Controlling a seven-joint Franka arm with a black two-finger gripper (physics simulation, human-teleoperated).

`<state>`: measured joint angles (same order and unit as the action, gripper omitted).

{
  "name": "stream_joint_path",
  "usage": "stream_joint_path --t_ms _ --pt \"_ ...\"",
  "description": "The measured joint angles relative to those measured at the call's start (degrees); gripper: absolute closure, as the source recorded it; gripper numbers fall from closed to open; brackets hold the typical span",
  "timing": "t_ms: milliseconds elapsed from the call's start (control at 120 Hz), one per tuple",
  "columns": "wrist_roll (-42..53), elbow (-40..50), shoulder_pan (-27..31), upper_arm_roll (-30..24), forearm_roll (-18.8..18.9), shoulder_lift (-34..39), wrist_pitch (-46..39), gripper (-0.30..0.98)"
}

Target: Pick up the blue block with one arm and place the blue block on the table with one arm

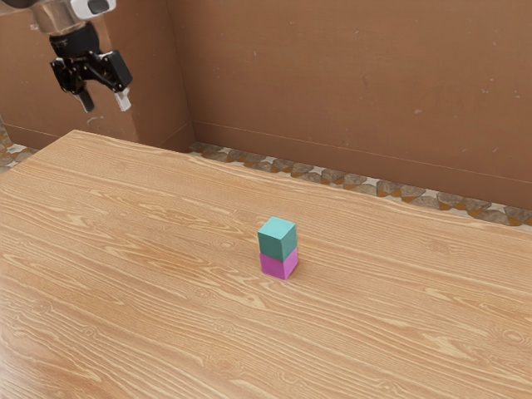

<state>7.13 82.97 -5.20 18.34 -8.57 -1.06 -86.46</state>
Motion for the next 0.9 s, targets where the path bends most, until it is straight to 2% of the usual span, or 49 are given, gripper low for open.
stream_joint_path --t_ms 33,83,150,258,367,417,475,558,683,775,900 --pt "0.1 1.1 3.1 -3.5 0.5 0.6 -0.1 0.02" --pt "0.3 1.6 5.3 -5.9 0.9 0.5 -0.3 0.02" --pt "-0.4 -1.1 6.4 -7.2 2.1 -4.7 -0.5 0.02" --pt "-3.2 -9.7 -2.6 -7.6 3.1 -16.3 -1.7 0.03" --pt "-5.7 -10.8 -6.5 -7.1 1.9 -22.2 -4.9 0.03" --pt "-6.7 -9.2 -8.4 -6.5 1.6 -23.0 -7.2 0.03" --pt "-7.7 -0.7 -9.7 -6.5 1.7 -20.0 -11.7 0.03" --pt "-9.2 8.2 -7.6 -11.3 3.1 -17.2 -18.3 0.03" --pt "-11.6 7.4 -6.7 -16.0 4.0 -21.1 -24.4 0.03" --pt "-13.1 6.7 -6.5 -17.1 4.3 -23.0 -27.1 0.03" --pt "-14.8 1.1 -6.7 -18.0 5.3 -27.8 -29.0 0.03"
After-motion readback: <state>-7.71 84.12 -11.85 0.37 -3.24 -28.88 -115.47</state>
